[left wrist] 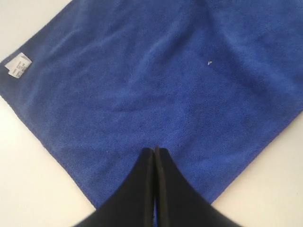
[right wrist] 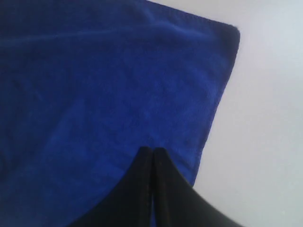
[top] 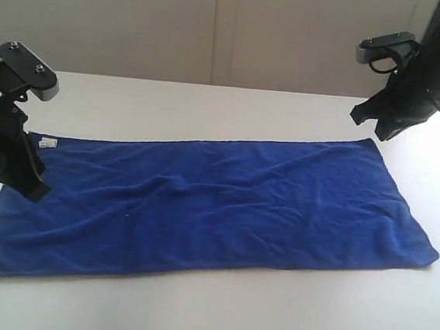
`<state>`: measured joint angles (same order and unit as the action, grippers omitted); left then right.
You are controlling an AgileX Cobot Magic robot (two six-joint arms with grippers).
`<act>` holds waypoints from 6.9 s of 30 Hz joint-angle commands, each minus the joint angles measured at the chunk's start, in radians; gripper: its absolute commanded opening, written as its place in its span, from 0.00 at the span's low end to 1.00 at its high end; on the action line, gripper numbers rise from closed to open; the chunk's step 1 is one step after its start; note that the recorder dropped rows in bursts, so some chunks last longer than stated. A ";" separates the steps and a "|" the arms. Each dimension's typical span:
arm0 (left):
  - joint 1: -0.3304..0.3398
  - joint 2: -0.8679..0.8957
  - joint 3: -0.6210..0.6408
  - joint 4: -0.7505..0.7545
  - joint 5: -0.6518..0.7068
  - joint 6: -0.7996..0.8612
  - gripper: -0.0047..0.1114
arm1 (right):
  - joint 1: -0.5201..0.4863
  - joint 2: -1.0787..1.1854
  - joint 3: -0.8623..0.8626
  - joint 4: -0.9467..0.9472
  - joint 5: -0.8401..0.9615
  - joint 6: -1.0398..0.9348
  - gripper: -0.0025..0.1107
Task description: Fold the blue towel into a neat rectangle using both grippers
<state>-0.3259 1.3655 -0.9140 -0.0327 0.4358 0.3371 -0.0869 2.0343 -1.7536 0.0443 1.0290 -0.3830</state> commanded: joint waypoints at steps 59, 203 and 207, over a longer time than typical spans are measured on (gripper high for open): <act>-0.005 0.310 0.170 0.340 -0.016 -0.502 0.04 | -0.003 -0.179 0.837 -0.282 -0.500 0.483 0.02; -0.006 0.310 0.133 0.363 0.186 -0.337 0.04 | 0.079 -0.630 1.102 -0.460 -0.544 0.827 0.02; -0.006 0.310 0.131 0.363 0.186 -0.337 0.15 | 0.079 -0.630 1.096 -0.454 -0.547 0.825 0.02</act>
<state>-0.3262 1.6717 -0.7857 0.3293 0.6089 0.0090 -0.0082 1.4136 -0.6477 -0.4210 0.4891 0.4530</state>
